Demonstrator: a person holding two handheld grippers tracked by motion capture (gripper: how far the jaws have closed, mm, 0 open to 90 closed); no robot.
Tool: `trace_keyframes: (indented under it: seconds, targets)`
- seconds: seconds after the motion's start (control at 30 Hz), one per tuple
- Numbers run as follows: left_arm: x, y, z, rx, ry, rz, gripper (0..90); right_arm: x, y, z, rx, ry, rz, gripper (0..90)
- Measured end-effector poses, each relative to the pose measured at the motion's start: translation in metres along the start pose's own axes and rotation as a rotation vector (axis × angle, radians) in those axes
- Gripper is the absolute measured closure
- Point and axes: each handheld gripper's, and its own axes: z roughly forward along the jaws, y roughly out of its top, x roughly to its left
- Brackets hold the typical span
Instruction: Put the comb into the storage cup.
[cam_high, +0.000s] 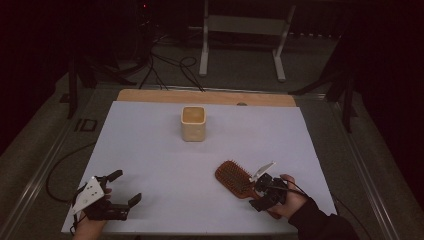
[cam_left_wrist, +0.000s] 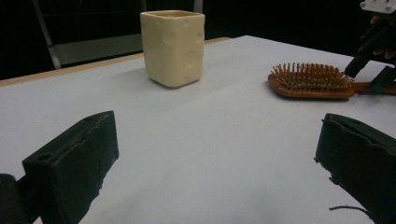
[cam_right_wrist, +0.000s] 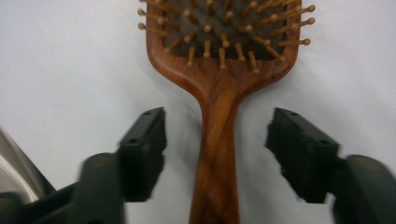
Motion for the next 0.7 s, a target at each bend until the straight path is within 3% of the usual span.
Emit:
trace_keyframes:
  seconds: [0.07, 0.27, 0.7]
  targets:
    - [0.000, 0.000, 0.000, -0.002, -0.001, 0.001, 0.1, 0.000, 0.002, 0.001, 0.018, -0.016, -0.014, 42.4]
    - [0.000, 0.000, 0.000, -0.001, 0.001, -0.001, 0.0, 0.001, 0.008, 0.002, 0.050, -0.020, 0.002, 54.8]
    - [-0.001, 0.001, 0.000, -0.004, -0.007, -0.001, 0.0, 0.003, 0.017, 0.015, 0.141, -0.034, 0.026, 59.8]
